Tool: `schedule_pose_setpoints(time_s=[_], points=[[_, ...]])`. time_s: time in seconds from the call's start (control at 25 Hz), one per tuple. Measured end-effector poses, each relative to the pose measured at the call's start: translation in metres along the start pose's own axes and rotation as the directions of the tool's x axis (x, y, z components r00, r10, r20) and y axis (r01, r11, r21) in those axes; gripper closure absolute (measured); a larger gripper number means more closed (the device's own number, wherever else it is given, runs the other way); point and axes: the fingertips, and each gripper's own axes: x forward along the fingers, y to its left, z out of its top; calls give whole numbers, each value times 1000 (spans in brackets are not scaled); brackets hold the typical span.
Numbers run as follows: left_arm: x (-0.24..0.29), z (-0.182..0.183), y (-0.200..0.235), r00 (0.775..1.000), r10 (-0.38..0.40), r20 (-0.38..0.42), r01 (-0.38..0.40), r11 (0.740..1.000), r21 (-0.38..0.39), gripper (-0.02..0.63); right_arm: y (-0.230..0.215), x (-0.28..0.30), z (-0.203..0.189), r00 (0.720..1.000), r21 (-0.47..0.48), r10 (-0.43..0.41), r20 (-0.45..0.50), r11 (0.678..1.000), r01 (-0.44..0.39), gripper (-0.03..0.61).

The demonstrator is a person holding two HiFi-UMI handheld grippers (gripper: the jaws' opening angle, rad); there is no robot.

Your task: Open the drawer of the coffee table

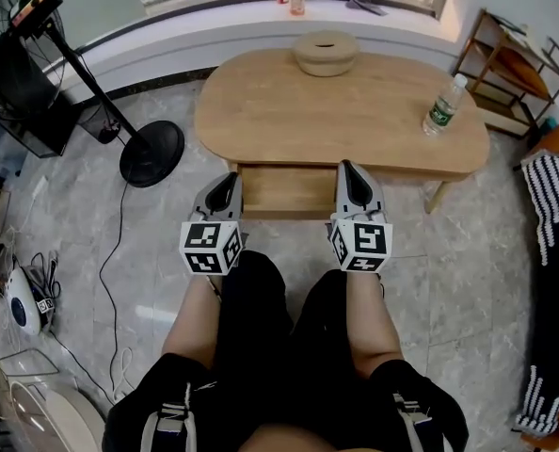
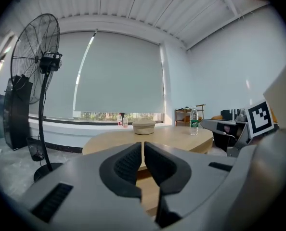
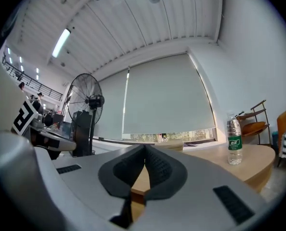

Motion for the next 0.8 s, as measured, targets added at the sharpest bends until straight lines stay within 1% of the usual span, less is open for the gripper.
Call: schedule_pose_setpoints(time_s=[0.12, 0.2, 0.28, 0.36, 0.44, 0.52, 0.68, 0.8], points=[[13, -2, 11, 1000, -22, -5, 22, 999, -33, 580, 11, 19, 0, 1000, -16, 15, 0, 1000, -15, 566], [23, 11, 18, 998, -56, -1, 55, 996, -65, 580, 17, 35, 9, 1000, -14, 21, 0, 1000, -21, 566], [33, 43, 27, 997, -83, 0, 83, 995, -57, 580, 24, 55, 31, 1000, 6, 23, -5, 1000, -23, 566], [39, 91, 38, 995, -96, -6, 96, 995, -39, 580, 33, 77, 71, 999, 23, 23, -22, 999, -23, 566], [39, 150, 48, 995, -98, -10, 97, 994, -51, 581, 40, 95, 129, 999, 22, 24, -39, 999, -23, 566], [31, 218, 54, 996, -86, -17, 85, 995, -52, 582, 43, 107, 202, 999, 24, 24, -37, 999, -23, 566], [-10, 368, 54, 997, -70, -27, 69, 997, -40, 584, 52, 107, 374, 1000, 14, 23, -13, 1000, -23, 565], [-55, 474, 40, 996, -79, -34, 79, 997, -6, 584, 64, 89, 501, 1000, 11, 24, 15, 1000, -24, 565]])
